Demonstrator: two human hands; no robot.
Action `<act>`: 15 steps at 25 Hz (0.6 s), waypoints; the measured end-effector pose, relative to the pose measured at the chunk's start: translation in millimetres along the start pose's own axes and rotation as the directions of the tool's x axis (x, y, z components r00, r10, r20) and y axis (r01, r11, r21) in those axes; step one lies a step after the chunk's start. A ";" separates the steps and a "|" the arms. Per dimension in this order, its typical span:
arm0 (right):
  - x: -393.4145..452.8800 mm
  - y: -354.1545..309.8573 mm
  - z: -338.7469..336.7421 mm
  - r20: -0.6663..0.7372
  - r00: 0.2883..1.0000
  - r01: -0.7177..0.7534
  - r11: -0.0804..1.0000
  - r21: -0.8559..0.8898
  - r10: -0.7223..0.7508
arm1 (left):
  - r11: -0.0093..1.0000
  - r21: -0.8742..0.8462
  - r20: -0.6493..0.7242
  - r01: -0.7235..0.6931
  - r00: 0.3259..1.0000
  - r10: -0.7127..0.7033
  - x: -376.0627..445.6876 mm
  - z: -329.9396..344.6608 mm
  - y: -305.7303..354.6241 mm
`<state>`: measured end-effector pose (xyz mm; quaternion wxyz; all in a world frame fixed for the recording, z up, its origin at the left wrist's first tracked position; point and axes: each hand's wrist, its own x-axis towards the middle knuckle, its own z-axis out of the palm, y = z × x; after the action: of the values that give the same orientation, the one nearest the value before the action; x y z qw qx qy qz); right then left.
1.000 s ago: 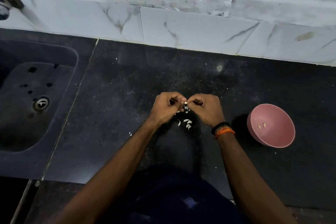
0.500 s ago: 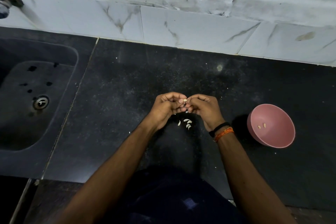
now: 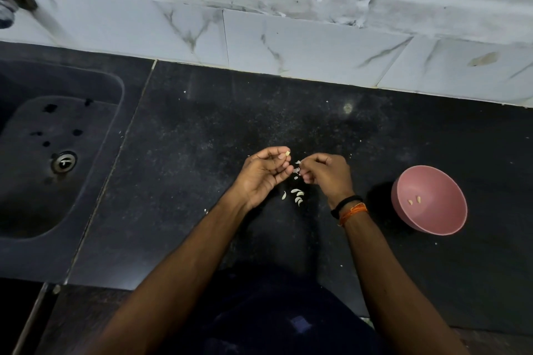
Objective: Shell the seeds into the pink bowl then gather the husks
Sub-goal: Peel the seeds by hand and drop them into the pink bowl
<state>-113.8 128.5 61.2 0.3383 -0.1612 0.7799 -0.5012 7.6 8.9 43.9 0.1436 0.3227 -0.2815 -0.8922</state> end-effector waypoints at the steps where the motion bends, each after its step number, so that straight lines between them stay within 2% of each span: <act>1: 0.8 1.0 -0.5 -0.012 0.999 0.031 0.996 -0.085 -0.032 | 1.000 0.017 -0.008 -0.012 1.000 0.012 0.0 0.3 -0.5; 3: 1.6 1.0 -0.9 -0.019 0.993 0.106 0.968 -0.226 -0.114 | 0.995 0.086 -0.022 -0.058 0.998 0.060 -0.4 1.1 -1.8; 6: 3.2 -1.7 -1.5 -0.002 0.972 0.222 0.913 -0.342 -0.237 | 0.980 0.169 -0.035 -0.104 0.993 0.111 -0.8 1.6 -3.0; 9: 3.3 -6.2 -2.1 0.034 0.950 0.304 0.892 -0.336 -0.311 | 0.971 0.202 -0.040 -0.127 0.990 0.138 -0.4 2.3 -3.6; 15: -0.4 -11.0 0.7 0.053 0.930 0.362 0.881 -0.304 -0.364 | 0.956 0.233 -0.055 -0.180 0.979 0.198 0.2 4.9 -3.6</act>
<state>-114.0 123.4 70.9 0.2070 -0.3538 0.8054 -0.4282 4.0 13.7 44.7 0.2012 0.3428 -0.4055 -0.8231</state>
